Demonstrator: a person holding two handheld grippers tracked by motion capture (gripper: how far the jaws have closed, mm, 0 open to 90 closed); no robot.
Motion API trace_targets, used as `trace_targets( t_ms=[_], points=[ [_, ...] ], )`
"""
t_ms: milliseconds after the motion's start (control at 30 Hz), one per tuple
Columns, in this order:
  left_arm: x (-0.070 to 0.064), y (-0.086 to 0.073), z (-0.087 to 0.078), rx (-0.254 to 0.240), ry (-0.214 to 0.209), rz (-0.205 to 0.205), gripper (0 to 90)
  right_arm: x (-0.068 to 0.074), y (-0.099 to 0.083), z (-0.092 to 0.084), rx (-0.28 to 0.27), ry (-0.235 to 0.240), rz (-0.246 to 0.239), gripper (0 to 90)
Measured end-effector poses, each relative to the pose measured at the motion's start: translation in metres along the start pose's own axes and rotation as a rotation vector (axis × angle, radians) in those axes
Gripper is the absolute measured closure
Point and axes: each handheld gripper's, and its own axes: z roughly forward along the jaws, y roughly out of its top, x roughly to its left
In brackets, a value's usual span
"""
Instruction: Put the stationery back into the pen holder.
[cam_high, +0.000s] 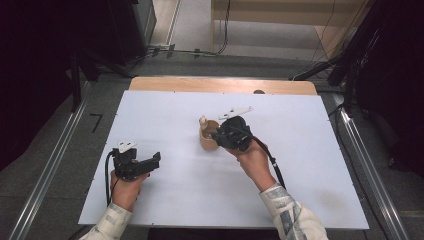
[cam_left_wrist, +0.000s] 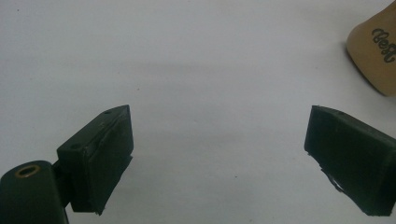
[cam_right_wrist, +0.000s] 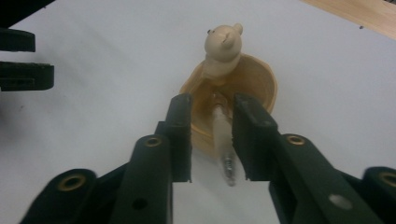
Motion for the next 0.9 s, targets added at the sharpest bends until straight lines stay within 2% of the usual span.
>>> trace_targets(
  t_ms=[167,300,533,733,900],
  points=[
    [0.0,0.0,0.0,0.001,0.001,-0.004,8.6,-0.001,-0.001,0.0,-0.009,0.056,0.011,38.1],
    [0.0,0.0,0.0,0.001,0.0,-0.002,8.6,0.0,-0.004,-0.001,-0.026,0.054,0.006,29.4],
    [0.0,0.0,0.0,0.002,0.002,-0.001,8.6,-0.004,-0.011,-0.002,-0.041,0.031,0.011,21.3],
    [0.001,0.0,0.0,0.0,0.001,-0.002,8.6,-0.006,-0.018,-0.006,-0.054,0.03,0.004,16.8],
    [0.0,0.0,0.0,0.001,0.002,0.001,8.5,-0.011,-0.027,-0.013,-0.058,0.025,0.011,16.9]
  ],
)
